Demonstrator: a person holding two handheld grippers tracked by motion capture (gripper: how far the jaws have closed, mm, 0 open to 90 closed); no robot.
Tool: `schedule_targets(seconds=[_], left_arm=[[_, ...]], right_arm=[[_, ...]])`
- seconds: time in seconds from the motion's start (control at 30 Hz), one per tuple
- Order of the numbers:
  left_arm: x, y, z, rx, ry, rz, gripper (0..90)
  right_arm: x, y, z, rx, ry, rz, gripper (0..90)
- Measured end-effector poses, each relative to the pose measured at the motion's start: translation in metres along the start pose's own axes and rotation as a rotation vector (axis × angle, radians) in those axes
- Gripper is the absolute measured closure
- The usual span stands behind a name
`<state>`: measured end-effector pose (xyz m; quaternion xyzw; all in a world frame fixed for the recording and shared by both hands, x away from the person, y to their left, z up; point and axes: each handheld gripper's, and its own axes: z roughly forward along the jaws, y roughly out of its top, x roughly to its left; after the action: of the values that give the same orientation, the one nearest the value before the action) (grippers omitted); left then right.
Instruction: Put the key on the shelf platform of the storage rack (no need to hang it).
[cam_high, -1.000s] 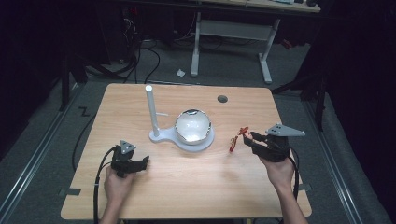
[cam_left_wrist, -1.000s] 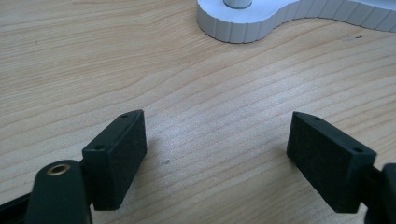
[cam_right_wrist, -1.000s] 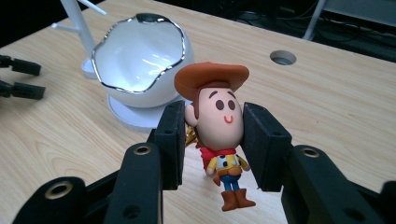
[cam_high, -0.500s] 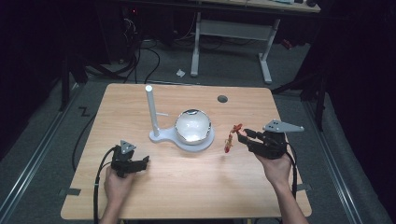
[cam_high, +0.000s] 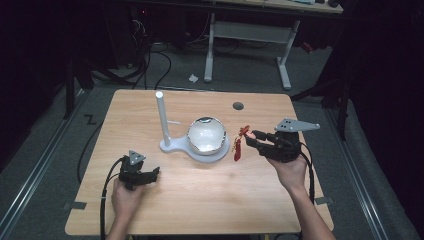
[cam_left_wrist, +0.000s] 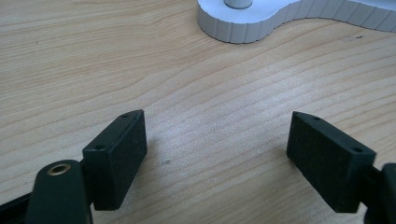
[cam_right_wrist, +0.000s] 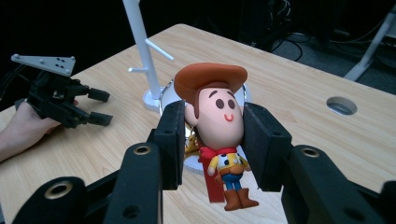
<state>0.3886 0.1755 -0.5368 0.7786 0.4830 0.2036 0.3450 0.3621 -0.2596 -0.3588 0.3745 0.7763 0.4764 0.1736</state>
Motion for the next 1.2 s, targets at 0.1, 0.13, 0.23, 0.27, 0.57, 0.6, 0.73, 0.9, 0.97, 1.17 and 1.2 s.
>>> schedule_targets(seconds=[0.1,0.13,0.23,0.27,0.57,0.6,0.73,0.9,0.97,1.17,1.2], left_arm=[[0.0,0.0,0.0,0.0,0.0,0.0,20.6],[0.0,0.0,0.0,0.0,0.0,-0.001,20.5],[0.0,0.0,0.0,0.0,0.0,-0.001,20.6],[0.0,0.0,0.0,0.0,0.0,0.0,20.6],[0.0,0.0,0.0,0.0,0.0,-0.001,20.6],[0.0,0.0,0.0,0.0,0.0,-0.001,20.6],[0.0,0.0,0.0,0.0,0.0,-0.002,20.6],[0.0,0.0,0.0,0.0,-0.001,0.0,20.5],[0.0,0.0,0.0,0.0,-0.001,-0.001,20.5],[0.0,0.0,0.0,-0.001,-0.003,-0.002,20.5],[0.0,0.0,0.0,0.0,-0.003,-0.002,20.5]], right_arm=[[0.001,0.003,0.0,-0.003,0.007,-0.003,61.4],[0.002,0.005,0.001,-0.005,0.01,-0.006,61.3],[0.003,0.01,0.004,-0.002,0.026,-0.005,61.3],[0.004,0.012,0.005,0.0,0.029,-0.008,61.3],[0.011,0.028,0.014,0.003,0.051,-0.036,61.3],[0.012,0.029,0.015,0.006,0.051,-0.037,61.3],[0.015,0.038,0.023,0.012,0.056,-0.053,61.3],[0.018,0.049,0.036,0.003,0.057,-0.048,61.3],[0.018,0.052,0.044,0.011,0.057,-0.053,61.3],[0.015,0.054,0.065,0.041,0.053,-0.038,61.3],[0.015,0.053,0.069,0.048,0.055,-0.038,61.4]])
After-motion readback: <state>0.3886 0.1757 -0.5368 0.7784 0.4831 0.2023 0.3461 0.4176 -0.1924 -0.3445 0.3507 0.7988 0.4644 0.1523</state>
